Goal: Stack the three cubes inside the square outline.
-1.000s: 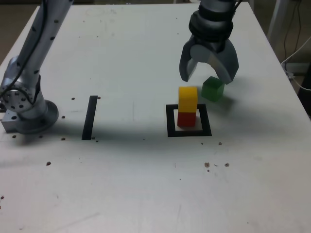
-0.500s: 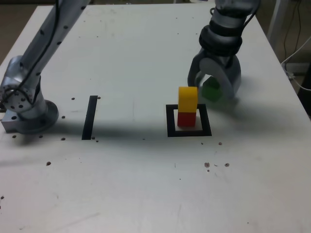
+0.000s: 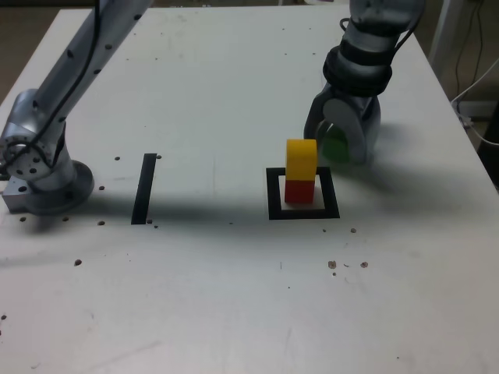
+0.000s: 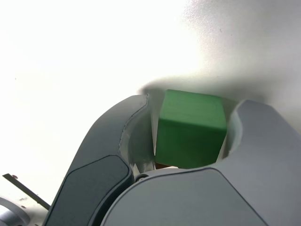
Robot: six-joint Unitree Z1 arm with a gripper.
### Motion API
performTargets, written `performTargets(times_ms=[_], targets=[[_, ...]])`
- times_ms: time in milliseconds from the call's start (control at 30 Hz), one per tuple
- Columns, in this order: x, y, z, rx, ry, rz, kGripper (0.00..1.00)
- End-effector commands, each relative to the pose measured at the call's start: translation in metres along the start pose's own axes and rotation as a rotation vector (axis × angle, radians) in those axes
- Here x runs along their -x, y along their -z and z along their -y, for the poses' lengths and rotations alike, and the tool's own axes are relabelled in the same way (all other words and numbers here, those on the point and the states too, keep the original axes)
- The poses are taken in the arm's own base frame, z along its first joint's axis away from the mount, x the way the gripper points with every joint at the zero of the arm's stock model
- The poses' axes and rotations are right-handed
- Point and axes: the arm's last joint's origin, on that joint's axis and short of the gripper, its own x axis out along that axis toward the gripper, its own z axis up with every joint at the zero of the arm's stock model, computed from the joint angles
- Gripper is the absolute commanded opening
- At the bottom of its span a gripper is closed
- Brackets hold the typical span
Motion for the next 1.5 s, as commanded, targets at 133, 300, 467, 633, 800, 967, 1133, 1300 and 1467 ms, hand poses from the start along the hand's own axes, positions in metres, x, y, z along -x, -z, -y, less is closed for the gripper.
performTargets(times_ms=[133, 300, 467, 633, 800, 967, 1133, 1300, 1467], targets=[[0.006, -0.003, 0.004, -0.005, -0.005, 0.003, 0.24], [0.008, -0.003, 0.005, -0.004, -0.006, 0.004, 0.22], [0.013, -0.004, 0.008, -0.002, -0.011, 0.007, 0.20], [0.032, 0.003, 0.014, 0.013, -0.044, 0.022, 0.20], [0.060, 0.015, 0.023, 0.031, -0.090, 0.049, 0.20], [0.081, 0.027, 0.029, 0.061, -0.103, 0.076, 0.20], [0.099, 0.044, 0.038, 0.104, -0.084, 0.082, 0.20], [0.110, 0.059, 0.050, 0.164, -0.049, 0.090, 0.20], [0.108, 0.068, 0.063, 0.238, 0.021, 0.080, 0.20]])
